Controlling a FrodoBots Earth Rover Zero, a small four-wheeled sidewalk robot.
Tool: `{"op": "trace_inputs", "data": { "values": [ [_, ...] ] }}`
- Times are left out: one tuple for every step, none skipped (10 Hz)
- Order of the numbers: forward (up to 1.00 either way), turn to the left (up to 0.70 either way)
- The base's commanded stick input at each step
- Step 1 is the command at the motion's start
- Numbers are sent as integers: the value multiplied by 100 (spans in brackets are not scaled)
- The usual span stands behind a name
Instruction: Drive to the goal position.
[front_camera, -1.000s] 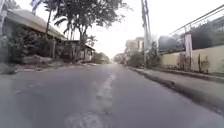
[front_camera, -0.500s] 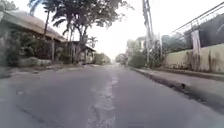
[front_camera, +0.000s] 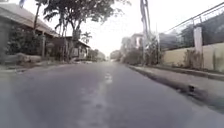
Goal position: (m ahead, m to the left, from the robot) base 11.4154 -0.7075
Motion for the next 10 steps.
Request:
{"op": "trace_inputs", "data": {
  "values": [
    [100, 0],
    [100, 0],
    [100, 0],
    [100, 0],
    [100, 0],
    [100, 0],
    [100, 0],
    [100, 0],
    [100, 0],
    [100, 0]
  ]
}}
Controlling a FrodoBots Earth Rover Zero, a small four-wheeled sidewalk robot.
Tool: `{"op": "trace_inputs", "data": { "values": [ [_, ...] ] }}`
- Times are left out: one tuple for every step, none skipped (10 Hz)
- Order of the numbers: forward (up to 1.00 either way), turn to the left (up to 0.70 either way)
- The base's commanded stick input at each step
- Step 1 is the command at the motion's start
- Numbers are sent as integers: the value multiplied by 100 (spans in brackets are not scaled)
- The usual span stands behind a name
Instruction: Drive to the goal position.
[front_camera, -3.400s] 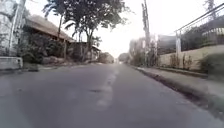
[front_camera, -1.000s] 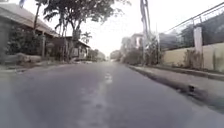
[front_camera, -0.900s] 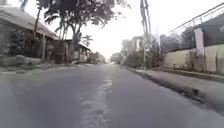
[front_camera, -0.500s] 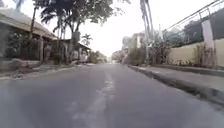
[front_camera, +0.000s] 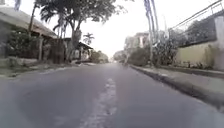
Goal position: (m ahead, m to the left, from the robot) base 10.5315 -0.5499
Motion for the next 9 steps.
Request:
{"op": "trace_inputs", "data": {
  "values": [
    [100, -32],
    [100, -40],
    [100, -8],
    [100, 0],
    [100, 0],
    [100, 0],
    [100, 0],
    [100, 0],
    [100, 0]
  ]
}}
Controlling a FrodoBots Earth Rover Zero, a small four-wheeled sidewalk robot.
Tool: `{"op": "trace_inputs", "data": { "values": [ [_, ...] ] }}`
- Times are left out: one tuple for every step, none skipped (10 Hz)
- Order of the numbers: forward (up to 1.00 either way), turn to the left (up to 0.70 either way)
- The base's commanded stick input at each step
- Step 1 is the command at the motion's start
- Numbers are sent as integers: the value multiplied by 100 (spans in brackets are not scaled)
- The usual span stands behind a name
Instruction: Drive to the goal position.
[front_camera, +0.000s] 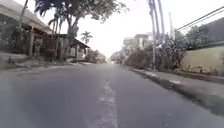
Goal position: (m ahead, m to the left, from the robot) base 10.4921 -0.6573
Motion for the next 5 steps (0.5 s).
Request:
{"op": "trace_inputs", "data": {
  "values": [
    [100, 0],
    [100, 0],
    [100, 0],
    [100, 0],
    [100, 0]
  ]
}}
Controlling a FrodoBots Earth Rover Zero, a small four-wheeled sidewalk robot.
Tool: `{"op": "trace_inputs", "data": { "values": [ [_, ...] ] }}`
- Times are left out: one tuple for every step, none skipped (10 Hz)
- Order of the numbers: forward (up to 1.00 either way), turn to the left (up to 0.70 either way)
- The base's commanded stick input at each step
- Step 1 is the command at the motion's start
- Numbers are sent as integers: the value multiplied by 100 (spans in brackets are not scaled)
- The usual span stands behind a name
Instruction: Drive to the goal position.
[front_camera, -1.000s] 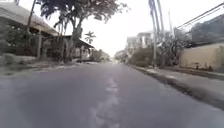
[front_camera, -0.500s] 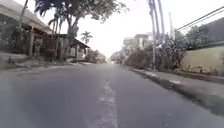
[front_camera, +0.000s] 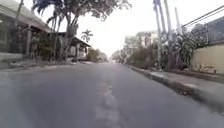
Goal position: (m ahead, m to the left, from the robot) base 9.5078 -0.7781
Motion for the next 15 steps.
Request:
{"op": "trace_inputs", "data": {
  "values": [
    [100, 0],
    [100, 0],
    [100, -35],
    [100, -40],
    [100, -40],
    [100, -37],
    [100, -10],
    [100, 0],
    [100, 0],
    [100, 0],
    [100, 0],
    [100, 0],
    [100, 0],
    [100, 0],
    [100, 0]
  ]
}}
